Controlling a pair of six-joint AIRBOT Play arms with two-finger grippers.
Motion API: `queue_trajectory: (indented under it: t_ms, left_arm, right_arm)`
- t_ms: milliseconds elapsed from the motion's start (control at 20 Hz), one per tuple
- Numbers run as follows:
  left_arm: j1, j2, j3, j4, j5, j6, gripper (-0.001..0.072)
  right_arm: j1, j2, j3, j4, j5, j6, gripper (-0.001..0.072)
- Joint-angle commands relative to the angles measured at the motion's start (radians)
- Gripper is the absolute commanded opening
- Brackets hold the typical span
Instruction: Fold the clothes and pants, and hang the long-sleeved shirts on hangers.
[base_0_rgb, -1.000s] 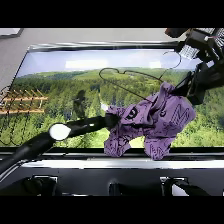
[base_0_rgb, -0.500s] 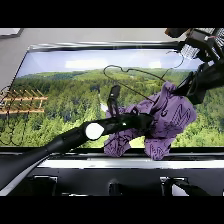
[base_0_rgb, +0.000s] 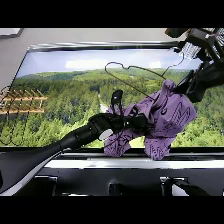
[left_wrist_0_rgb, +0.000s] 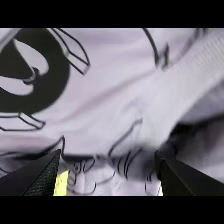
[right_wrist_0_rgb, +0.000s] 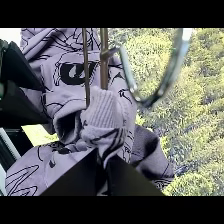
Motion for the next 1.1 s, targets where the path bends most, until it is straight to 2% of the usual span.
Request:
queue_trajectory:
  t_ms: [0,150,300,350,500,800,1050]
  left_arm:
    - [-0.011,-0.031,0.058,0.155,-0.017,-0.183,0.0664]
    - [-0.031,-0.058,0.123,0.156,-0.048,-0.182,0.0664]
    - [-0.050,-0.055,0.135,0.189,-0.198,-0.182,0.0665]
    - [-0.054,-0.051,0.135,0.190,-0.212,-0.182,0.0665]
    - [-0.061,-0.058,0.142,0.190,-0.137,-0.189,0.0664]
    - [-0.061,-0.102,0.155,0.241,-0.090,-0.346,0.0664]
    - [-0.058,-0.153,0.181,0.242,-0.068,-0.410,0.0664]
  right_arm:
    - [0.000,0.000,0.000,0.000,-0.005,0.002,0.0042]
    - [0.000,0.000,0.000,-0.001,-0.006,0.002,0.0042]
    - [0.000,0.000,0.000,-0.001,-0.006,0.002,0.0042]
    - [0.000,0.000,0.000,-0.002,-0.005,0.002,0.0042]
    - [0.000,0.000,0.000,-0.003,-0.006,0.002,0.0042]
    - [0.000,0.000,0.000,-0.003,-0.013,0.002,0.0042]
    - [0.000,0.000,0.000,-0.003,-0.013,0.002,0.0043]
